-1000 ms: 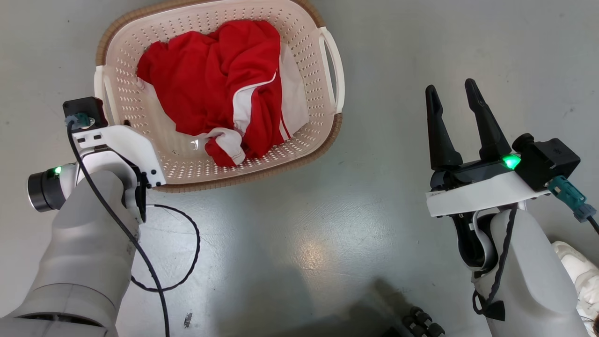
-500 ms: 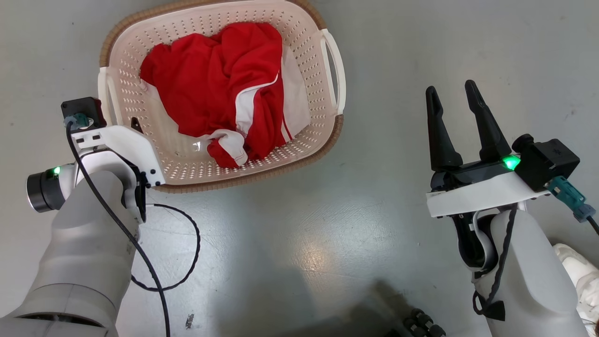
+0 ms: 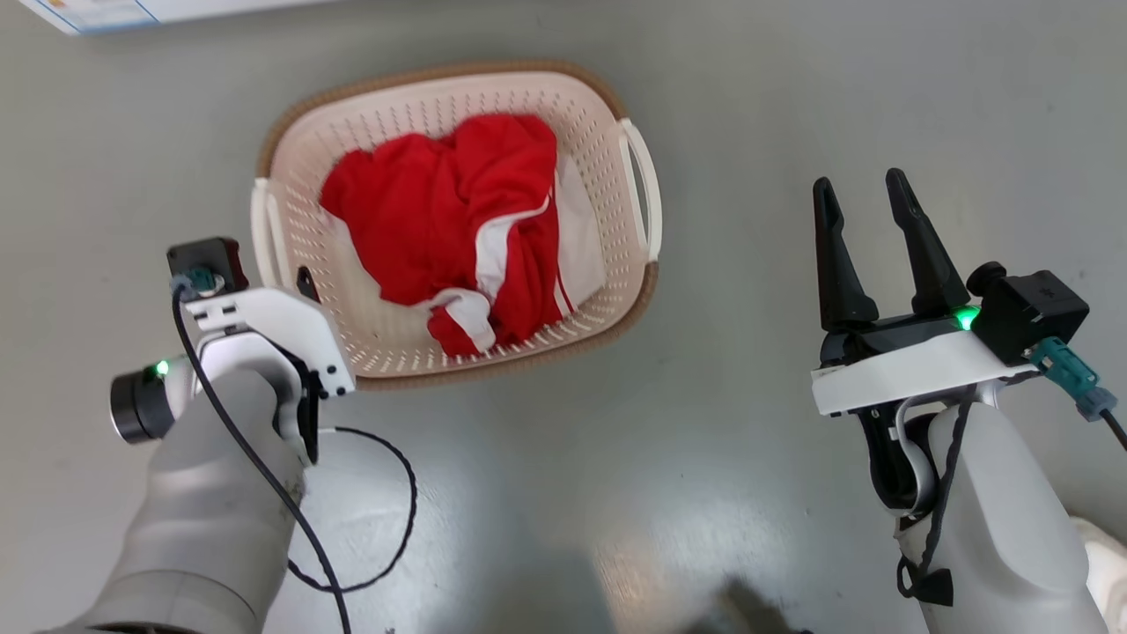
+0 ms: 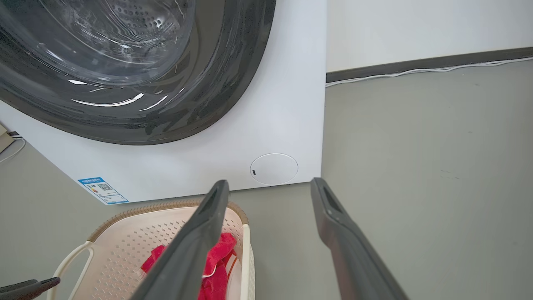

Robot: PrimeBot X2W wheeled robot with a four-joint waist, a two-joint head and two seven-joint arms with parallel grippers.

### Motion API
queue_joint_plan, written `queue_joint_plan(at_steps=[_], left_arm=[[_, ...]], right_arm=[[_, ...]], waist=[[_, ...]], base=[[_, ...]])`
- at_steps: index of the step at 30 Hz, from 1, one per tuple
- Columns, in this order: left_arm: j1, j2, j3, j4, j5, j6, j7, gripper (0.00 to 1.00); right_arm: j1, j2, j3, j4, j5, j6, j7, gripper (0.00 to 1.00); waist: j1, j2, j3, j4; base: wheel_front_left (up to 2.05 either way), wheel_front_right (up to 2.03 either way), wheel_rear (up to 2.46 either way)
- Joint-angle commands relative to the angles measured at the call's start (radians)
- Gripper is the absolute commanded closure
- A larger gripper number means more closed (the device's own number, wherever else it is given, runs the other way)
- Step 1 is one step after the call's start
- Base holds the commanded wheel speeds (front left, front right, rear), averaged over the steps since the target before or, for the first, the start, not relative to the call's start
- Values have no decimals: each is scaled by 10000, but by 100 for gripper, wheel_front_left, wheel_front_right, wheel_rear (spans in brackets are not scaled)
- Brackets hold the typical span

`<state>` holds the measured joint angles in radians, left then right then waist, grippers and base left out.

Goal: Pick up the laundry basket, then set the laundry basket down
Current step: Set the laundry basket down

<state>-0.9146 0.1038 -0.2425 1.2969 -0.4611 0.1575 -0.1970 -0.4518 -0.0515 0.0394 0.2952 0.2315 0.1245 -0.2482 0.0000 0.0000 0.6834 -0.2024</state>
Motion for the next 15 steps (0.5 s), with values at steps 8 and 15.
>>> queue_joint_plan(at_steps=[8, 15], left_arm=[[957, 21, 299, -274, -393, -453, -540, 0], [1725, -37, 446, -918, -498, -758, -639, 0]], right_arm=[[514, 12, 9, 156, -607, 62, -136, 0], [768, -156, -84, 392, -944, 62, -136, 0]], waist=[[0, 0, -1599, 527], [0, 0, -2837, 825]], base=[[0, 0, 0], [0, 0, 0]])
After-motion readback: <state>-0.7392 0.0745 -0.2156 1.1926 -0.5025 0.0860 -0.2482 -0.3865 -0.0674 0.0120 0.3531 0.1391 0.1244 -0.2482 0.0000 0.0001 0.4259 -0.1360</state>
